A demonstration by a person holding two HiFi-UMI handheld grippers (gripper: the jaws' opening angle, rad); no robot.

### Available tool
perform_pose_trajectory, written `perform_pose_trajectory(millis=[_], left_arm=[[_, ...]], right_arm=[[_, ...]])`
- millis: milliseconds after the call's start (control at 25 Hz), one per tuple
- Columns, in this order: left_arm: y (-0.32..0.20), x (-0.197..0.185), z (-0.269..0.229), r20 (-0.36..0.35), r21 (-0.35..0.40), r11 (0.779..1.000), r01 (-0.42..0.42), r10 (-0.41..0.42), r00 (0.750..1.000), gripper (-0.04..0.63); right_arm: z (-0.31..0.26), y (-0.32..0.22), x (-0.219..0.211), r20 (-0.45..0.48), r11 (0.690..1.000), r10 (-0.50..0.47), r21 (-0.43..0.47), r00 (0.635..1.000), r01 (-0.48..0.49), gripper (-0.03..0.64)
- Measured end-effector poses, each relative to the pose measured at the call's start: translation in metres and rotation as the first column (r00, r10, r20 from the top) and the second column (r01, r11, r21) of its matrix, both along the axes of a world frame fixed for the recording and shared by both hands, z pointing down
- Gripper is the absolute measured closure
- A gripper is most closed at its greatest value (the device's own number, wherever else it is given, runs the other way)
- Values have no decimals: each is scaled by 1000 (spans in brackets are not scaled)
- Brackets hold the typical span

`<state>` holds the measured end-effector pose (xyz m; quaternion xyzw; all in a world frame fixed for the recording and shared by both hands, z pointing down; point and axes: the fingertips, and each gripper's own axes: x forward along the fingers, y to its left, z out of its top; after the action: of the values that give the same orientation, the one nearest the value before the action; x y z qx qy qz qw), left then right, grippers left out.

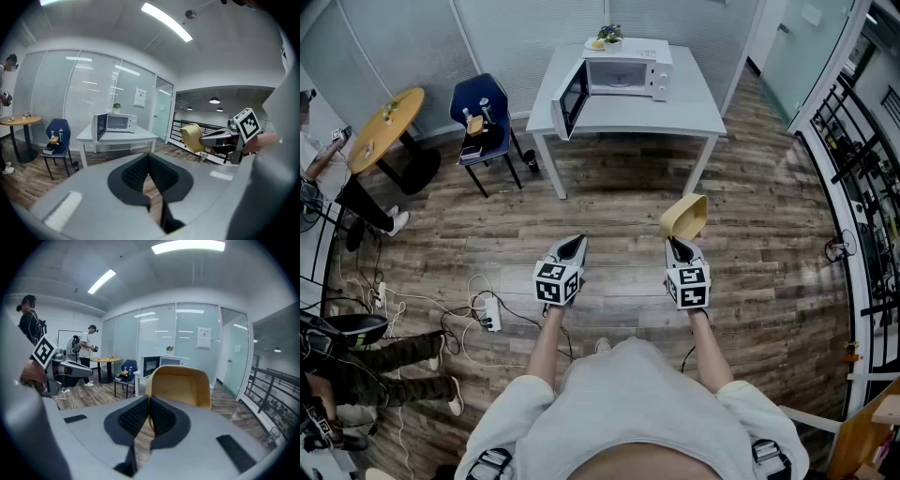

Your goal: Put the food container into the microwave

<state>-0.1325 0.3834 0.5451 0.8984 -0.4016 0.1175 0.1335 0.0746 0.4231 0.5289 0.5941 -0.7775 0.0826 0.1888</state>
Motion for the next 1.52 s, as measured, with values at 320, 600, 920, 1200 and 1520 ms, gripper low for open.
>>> perform_pose_trajectory(millis=[320, 600, 920, 1200, 1520], left_arm=[[2, 4, -2, 6, 1, 1000, 0, 0, 1000, 584], [6, 13, 1, 12, -9, 1000, 4, -4, 1000, 584], [12, 32, 2, 12, -7, 1000, 14, -14, 1000, 584], [15, 46, 9, 18, -12, 1000, 24, -24, 1000, 584], [7, 57, 15, 19, -14, 1000, 13, -13, 1000, 584]], right_arm=[[0, 2, 3, -5, 1000, -8, -7, 1000, 8, 595], [2, 2, 9, -18, 1000, -29, -13, 999, 29, 595], [-2, -2, 6, -224, 986, -160, -1, 961, 164, 595], [5, 0, 16, -180, 986, -162, 4, 970, 166, 595], [18, -7, 25, -137, 990, -141, -13, 980, 141, 595]])
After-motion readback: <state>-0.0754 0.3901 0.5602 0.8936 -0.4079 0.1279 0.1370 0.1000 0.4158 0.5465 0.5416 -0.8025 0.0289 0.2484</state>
